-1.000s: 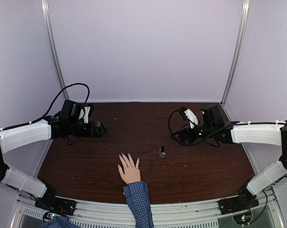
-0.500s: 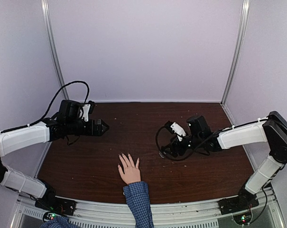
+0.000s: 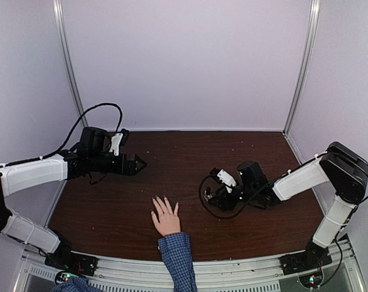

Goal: Paint the nails
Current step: Pick up the nail polish bottle from the center of the board.

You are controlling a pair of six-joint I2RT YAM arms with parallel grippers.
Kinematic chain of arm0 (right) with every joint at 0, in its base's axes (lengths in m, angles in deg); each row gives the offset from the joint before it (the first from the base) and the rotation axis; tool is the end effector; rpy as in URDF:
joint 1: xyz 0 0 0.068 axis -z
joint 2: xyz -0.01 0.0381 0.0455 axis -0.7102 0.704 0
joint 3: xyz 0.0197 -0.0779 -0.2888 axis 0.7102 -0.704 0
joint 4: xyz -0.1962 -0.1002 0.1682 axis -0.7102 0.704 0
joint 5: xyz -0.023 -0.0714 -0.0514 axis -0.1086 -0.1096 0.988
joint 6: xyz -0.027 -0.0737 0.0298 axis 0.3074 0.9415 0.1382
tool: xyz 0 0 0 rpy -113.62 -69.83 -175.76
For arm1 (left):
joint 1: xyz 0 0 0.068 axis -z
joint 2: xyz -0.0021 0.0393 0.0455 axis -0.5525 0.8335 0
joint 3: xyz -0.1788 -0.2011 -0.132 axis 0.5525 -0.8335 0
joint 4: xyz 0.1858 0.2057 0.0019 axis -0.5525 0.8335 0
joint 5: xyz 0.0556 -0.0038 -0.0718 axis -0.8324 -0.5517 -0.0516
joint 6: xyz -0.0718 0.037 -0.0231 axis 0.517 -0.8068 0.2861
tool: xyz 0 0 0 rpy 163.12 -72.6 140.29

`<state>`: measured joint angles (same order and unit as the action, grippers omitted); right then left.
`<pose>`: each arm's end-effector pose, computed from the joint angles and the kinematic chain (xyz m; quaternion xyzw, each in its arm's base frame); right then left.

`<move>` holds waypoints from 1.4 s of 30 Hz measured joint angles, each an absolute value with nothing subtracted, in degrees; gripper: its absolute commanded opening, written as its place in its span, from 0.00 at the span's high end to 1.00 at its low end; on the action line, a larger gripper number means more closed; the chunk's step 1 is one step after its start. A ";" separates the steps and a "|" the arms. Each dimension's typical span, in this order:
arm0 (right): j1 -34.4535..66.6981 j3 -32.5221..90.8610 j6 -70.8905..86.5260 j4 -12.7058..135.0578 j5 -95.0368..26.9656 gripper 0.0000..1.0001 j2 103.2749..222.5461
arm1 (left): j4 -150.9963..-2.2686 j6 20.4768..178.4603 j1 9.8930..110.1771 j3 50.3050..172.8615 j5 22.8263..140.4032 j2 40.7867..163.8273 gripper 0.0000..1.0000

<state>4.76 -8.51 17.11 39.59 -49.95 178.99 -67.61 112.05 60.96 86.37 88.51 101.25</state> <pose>0.2495 0.2516 0.1214 -0.4055 0.7868 0.3128 0.3444 0.2761 -0.1649 0.2455 0.0865 0.8744 -0.3064 0.3662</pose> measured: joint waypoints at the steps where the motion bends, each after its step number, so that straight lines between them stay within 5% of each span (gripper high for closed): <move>1: 4.74 -8.77 16.96 38.95 -49.95 0.47 179.45 | -67.57 111.40 61.61 86.94 89.06 102.27 0.02; 8: 4.69 -9.14 15.91 33.69 -49.44 0.62 182.58 | -68.55 108.88 65.26 89.13 92.88 107.48 0.03; 22: 4.08 -9.54 16.28 28.64 -48.48 0.64 186.62 | -70.67 108.47 65.79 90.57 96.38 109.68 0.02; 33: 4.06 -7.72 17.68 28.20 -49.03 0.89 188.33 | -71.68 107.31 66.64 90.53 98.17 109.99 0.02; 42: 3.54 -5.84 17.81 42.91 -60.31 0.91 175.15 | -78.34 104.21 66.90 86.66 104.53 107.72 0.05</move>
